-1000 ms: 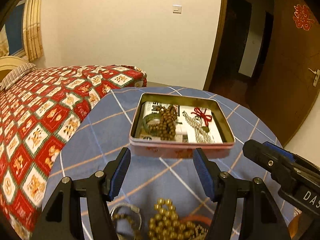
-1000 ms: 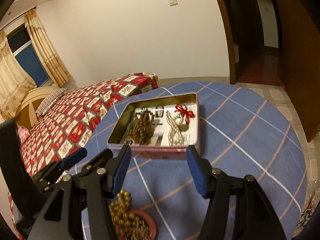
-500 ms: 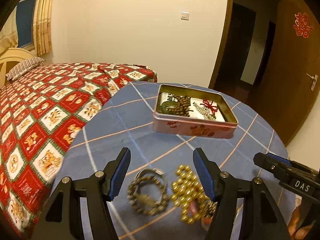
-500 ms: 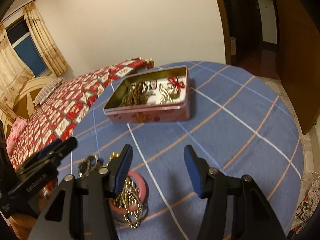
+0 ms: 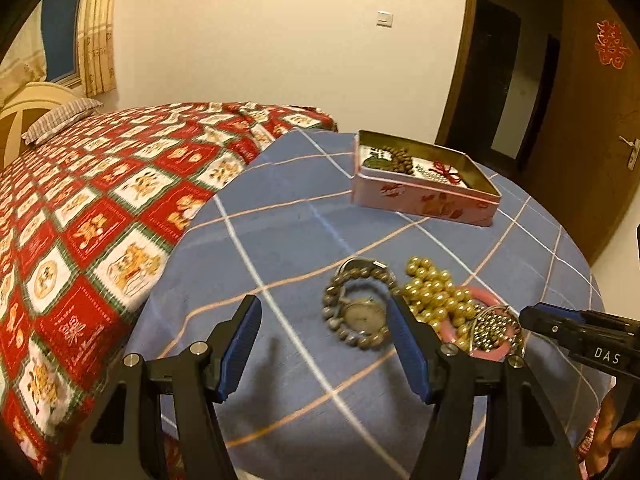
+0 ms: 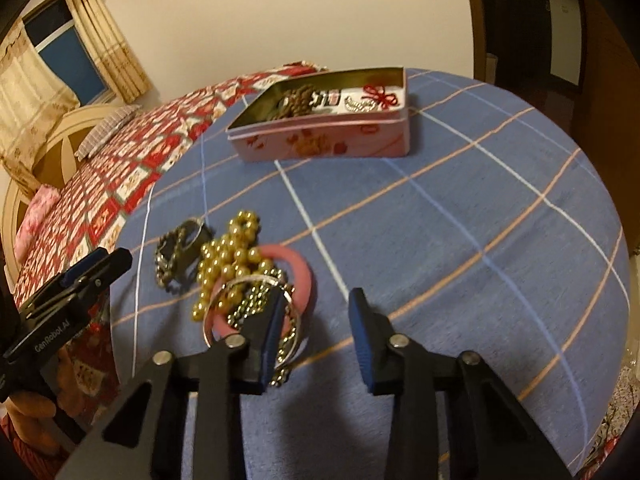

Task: Organize jewelry
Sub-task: 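Move the right tool to the thin silver bangle beside the pink bangle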

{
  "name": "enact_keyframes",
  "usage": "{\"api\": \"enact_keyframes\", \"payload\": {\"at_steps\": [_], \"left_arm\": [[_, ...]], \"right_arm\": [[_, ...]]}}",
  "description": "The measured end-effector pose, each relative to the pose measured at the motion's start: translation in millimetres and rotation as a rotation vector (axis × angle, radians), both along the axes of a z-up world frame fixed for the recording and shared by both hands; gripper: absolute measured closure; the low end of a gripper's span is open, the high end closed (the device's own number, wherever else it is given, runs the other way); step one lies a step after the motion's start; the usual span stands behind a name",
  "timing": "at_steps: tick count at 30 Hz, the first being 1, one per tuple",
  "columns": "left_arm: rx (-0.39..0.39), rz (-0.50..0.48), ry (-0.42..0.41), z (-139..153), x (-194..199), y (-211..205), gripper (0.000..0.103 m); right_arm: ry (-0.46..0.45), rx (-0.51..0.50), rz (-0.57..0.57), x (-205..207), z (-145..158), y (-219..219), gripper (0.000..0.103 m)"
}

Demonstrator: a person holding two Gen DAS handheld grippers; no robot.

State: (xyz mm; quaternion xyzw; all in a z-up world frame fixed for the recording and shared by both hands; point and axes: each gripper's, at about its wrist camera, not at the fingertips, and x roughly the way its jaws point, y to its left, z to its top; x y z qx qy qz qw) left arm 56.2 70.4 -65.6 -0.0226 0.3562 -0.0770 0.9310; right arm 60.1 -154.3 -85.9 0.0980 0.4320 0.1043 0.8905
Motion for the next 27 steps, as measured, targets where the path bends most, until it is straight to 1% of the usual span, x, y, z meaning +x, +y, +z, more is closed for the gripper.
{"api": "enact_keyframes", "payload": {"at_steps": [3, 6, 8, 9, 12, 13, 17, 20, 24, 27], "left_arm": [[-0.006, 0.006, 0.002, 0, 0, 2, 0.038], [0.006, -0.014, -0.004, 1, -2, -2, 0.038], [0.014, -0.029, -0.004, 1, -2, -5, 0.038], [0.015, -0.039, -0.002, 1, -3, -7, 0.038], [0.025, -0.061, -0.002, 0, -4, -11, 0.038], [0.029, -0.064, -0.001, -1, -4, -12, 0.038], [0.015, -0.076, 0.007, -2, -3, -14, 0.038], [0.014, -0.088, 0.013, -4, -1, -19, 0.038], [0.016, -0.102, 0.021, -6, -2, -24, 0.038], [0.022, -0.099, 0.025, -7, -1, -25, 0.038]], "right_arm": [[0.016, -0.012, 0.014, 1, -5, 5, 0.070], [0.023, -0.007, 0.024, 3, -8, 9, 0.073], [0.029, 0.001, 0.039, 4, -6, 10, 0.084], [0.030, 0.000, 0.048, 4, -6, 11, 0.091], [0.030, 0.006, 0.058, 1, -3, 11, 0.091], [0.028, 0.021, 0.057, 0, -2, 10, 0.096], [-0.015, 0.068, 0.048, -5, 13, 1, 0.096], [-0.043, 0.062, 0.039, -6, 21, -1, 0.093], [-0.022, 0.062, 0.069, -3, 15, 8, 0.088], [0.004, 0.045, 0.083, 1, 6, 15, 0.087]]}}
